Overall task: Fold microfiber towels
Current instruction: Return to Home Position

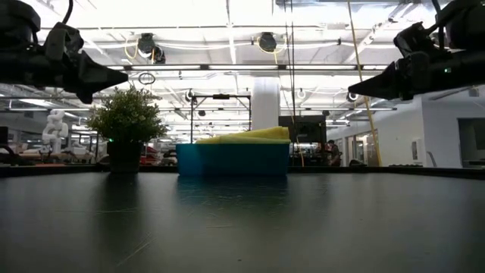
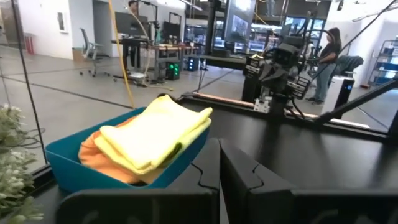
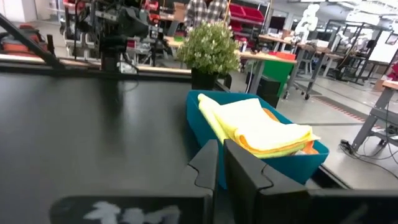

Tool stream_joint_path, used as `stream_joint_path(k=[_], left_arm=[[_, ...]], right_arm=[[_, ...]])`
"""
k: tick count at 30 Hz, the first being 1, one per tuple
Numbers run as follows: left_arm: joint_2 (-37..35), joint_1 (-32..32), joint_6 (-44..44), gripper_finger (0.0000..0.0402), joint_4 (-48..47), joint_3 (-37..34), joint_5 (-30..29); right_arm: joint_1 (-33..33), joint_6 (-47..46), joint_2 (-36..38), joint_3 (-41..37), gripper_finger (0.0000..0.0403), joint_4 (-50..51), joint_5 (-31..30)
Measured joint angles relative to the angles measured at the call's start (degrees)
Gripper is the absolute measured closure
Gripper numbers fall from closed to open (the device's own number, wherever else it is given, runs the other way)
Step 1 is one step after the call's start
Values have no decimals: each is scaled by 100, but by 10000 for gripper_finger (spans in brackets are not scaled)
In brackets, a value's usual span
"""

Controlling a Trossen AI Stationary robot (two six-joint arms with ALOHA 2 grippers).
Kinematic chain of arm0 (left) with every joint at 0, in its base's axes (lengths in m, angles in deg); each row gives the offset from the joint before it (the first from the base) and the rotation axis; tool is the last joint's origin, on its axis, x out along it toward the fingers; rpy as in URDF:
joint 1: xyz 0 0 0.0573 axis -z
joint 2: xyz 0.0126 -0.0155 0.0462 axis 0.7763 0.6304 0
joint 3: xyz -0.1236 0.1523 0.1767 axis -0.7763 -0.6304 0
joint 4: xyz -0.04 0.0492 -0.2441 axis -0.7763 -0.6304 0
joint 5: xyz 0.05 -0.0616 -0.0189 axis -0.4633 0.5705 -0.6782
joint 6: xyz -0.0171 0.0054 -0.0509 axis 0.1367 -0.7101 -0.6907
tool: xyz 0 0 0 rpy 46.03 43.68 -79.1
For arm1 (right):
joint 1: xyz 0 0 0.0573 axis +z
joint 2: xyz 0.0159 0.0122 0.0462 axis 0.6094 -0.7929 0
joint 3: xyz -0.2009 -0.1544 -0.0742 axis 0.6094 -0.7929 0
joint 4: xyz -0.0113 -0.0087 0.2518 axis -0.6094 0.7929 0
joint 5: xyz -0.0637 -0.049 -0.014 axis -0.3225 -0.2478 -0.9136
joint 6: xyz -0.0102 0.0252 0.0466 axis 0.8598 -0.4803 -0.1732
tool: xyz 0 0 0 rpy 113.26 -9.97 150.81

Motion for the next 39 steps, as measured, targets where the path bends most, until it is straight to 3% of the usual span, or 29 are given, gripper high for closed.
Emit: stream_joint_path(k=[7,14,27,39], left_arm=[[6,207,60,397,-98,2,-5],[6,219,143,396,-104,2,-53],[42,326,155,396,-102,4,-1],[491,396,298,396,-102,6,6]], right_arm=[[112,98,-61,0,387,-17,2],[435,376,326,0,387,10,2],[525,479,1721,0,387,1191,20],[525,408,2868,0,387,2260,57]])
